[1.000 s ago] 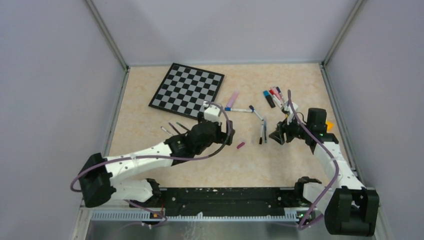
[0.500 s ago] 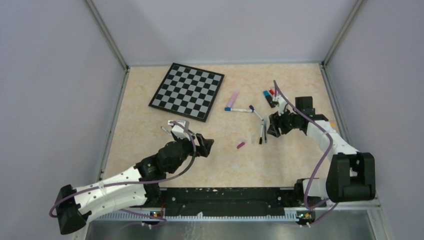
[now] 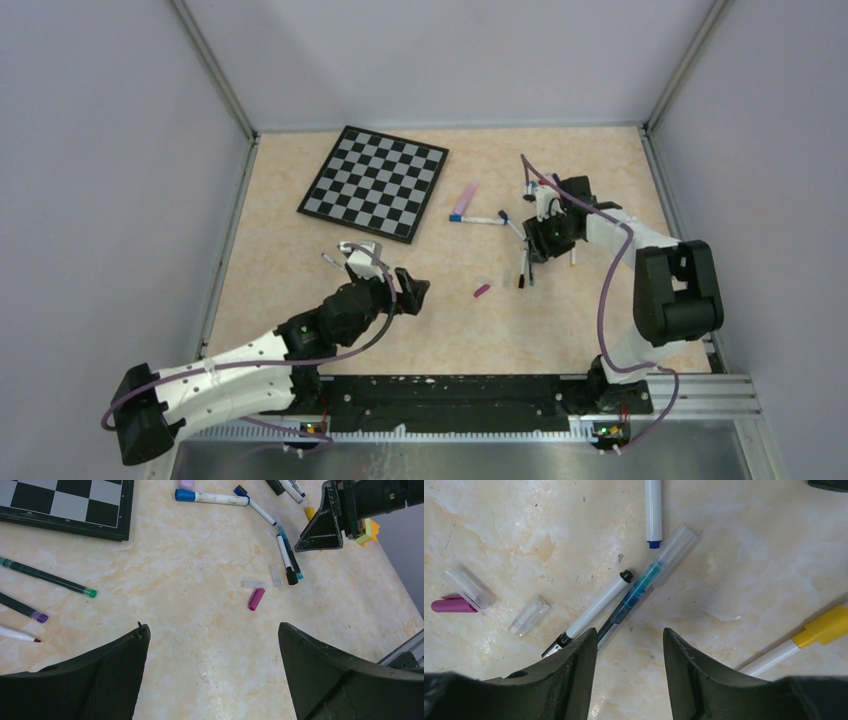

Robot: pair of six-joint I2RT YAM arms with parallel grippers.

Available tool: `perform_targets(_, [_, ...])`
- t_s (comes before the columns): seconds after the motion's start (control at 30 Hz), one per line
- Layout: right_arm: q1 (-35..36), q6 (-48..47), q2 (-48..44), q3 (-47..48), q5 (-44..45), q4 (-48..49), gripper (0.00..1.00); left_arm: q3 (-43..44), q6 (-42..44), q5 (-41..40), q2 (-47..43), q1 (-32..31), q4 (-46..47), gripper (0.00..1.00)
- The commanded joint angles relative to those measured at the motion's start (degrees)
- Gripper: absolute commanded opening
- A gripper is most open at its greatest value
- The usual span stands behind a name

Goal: Open the pen caps
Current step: Pick up the pen from the center of the board.

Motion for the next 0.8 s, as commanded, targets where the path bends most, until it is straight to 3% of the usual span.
perform_targets(0.0, [2.29,1.98,2.07,3.43,3.06,-0.15,0.49,0.07,0.05,-0.9,0.58,0.15,3.19,0.99])
perform_targets(0.77, [4.25,0.55,1.92,0.71,12.42,-0.44,0.23,-0.46,-0.43,-0.88,-0.3,0.15,3.43,0.99])
